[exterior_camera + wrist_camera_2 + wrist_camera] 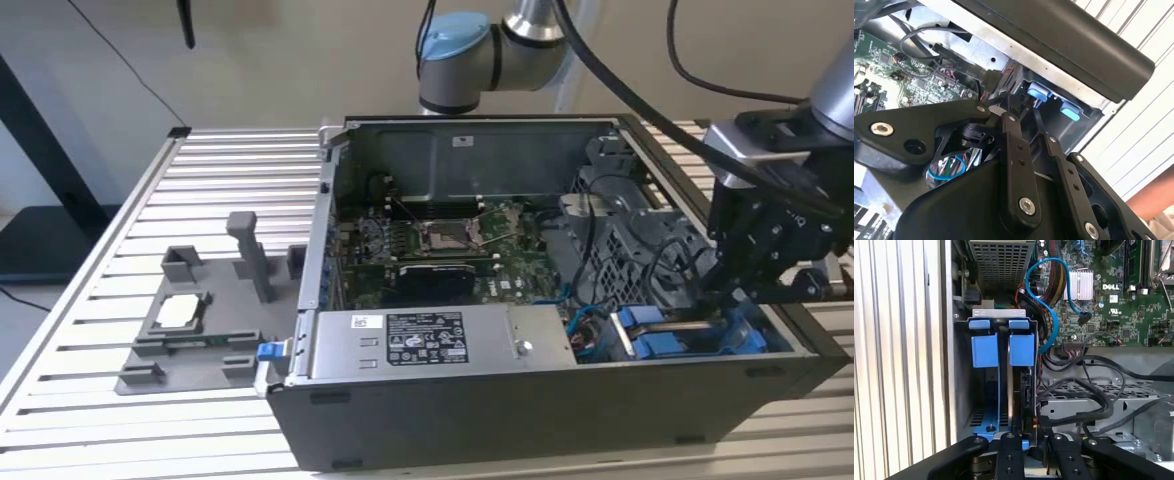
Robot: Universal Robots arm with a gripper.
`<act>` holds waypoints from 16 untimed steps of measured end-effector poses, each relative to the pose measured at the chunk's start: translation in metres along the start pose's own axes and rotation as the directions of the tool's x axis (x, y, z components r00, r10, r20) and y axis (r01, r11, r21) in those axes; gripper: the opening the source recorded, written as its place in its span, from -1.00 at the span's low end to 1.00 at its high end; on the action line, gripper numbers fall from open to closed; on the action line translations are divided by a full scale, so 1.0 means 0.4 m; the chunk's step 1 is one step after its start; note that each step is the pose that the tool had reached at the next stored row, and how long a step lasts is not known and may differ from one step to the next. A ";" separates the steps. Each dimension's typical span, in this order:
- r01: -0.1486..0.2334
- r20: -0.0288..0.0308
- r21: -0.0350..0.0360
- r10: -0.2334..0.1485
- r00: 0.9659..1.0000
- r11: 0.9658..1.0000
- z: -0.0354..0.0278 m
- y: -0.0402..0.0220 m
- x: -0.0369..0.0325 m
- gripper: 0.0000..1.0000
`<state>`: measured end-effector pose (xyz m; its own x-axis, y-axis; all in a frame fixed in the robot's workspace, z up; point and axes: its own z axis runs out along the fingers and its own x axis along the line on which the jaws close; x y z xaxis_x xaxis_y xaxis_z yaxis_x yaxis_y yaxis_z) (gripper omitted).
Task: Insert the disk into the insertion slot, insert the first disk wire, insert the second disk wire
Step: 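Insert the first disk wire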
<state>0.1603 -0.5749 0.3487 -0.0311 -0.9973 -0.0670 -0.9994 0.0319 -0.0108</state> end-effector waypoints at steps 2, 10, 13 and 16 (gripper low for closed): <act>0.000 0.000 0.000 0.000 1.000 1.000 -0.016 0.001 -0.001 -0.45; 0.000 0.000 0.000 0.000 1.000 1.000 -0.068 0.004 -0.004 -0.45; 0.000 0.000 0.000 0.000 1.000 1.000 -0.081 0.004 -0.005 -0.45; 0.000 0.000 0.000 0.000 1.000 1.000 -0.087 0.004 -0.006 -0.45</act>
<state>0.1581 -0.5749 0.3834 -0.0314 -0.9973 -0.0668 -0.9994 0.0321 -0.0108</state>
